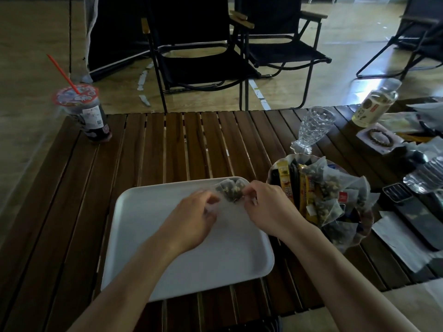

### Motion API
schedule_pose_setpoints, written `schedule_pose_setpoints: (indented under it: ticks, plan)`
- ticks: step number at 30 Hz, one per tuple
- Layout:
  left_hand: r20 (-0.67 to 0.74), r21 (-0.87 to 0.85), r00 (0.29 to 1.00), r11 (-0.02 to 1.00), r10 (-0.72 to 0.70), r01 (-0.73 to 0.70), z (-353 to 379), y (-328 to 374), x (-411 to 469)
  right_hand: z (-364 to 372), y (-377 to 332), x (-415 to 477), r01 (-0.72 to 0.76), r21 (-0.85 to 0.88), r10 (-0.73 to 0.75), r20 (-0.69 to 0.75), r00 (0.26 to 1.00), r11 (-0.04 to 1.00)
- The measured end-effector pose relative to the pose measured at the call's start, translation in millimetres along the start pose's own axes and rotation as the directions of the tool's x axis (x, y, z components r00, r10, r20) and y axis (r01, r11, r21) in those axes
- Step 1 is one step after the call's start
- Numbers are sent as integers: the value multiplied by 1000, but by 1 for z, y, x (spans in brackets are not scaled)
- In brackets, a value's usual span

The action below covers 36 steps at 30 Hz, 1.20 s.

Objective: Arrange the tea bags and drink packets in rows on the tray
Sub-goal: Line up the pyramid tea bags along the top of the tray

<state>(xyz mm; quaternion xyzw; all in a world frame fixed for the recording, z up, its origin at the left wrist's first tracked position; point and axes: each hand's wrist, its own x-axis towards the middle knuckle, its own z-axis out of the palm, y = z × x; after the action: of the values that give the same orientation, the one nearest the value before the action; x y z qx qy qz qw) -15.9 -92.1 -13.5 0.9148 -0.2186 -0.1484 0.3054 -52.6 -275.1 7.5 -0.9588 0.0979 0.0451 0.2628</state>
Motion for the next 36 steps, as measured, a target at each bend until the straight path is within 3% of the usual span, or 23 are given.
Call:
schedule_pose_setpoints:
  ticks: [3, 6, 10, 15, 20, 24, 27, 30, 36]
  plan:
    - [5, 100, 1000, 995, -15, 15, -12, -6, -16, -16, 3, -7, -51, 8, 52, -28, 998, 999]
    - [-83, 216, 996, 976, -19, 37, -23, -16, -29, -42, 11, -20, -119, -23, 115, -122, 986, 993]
    - [-168, 257, 986, 964, -25, 68, -32, -29, -38, -86, 34, -40, -308, -58, 287, -232, 929, 950]
    - [-250, 306, 966, 952, 59, 21, -39, -31, -46, -99, 59, -47, -460, -104, 451, -102, 887, 882]
    - [-240, 307, 969, 951, 50, 27, -44, -37, -47, -94, 61, -44, -416, -163, 410, -73, 909, 894]
    - [-274, 286, 961, 957, 33, 49, -48, -36, -48, -87, 29, -45, -186, -66, 163, -258, 952, 980]
    - [-269, 279, 963, 959, 25, 53, -48, -39, -47, -56, -9, -44, 28, -11, -30, -155, 987, 1000]
    - [-261, 278, 965, 959, 18, 57, -48, -40, -47, -19, -30, -40, 125, -33, -126, -51, 991, 992]
    - [-247, 277, 969, 960, 25, 46, -50, -43, -44, 6, -37, -29, 167, -57, -165, 33, 986, 984]
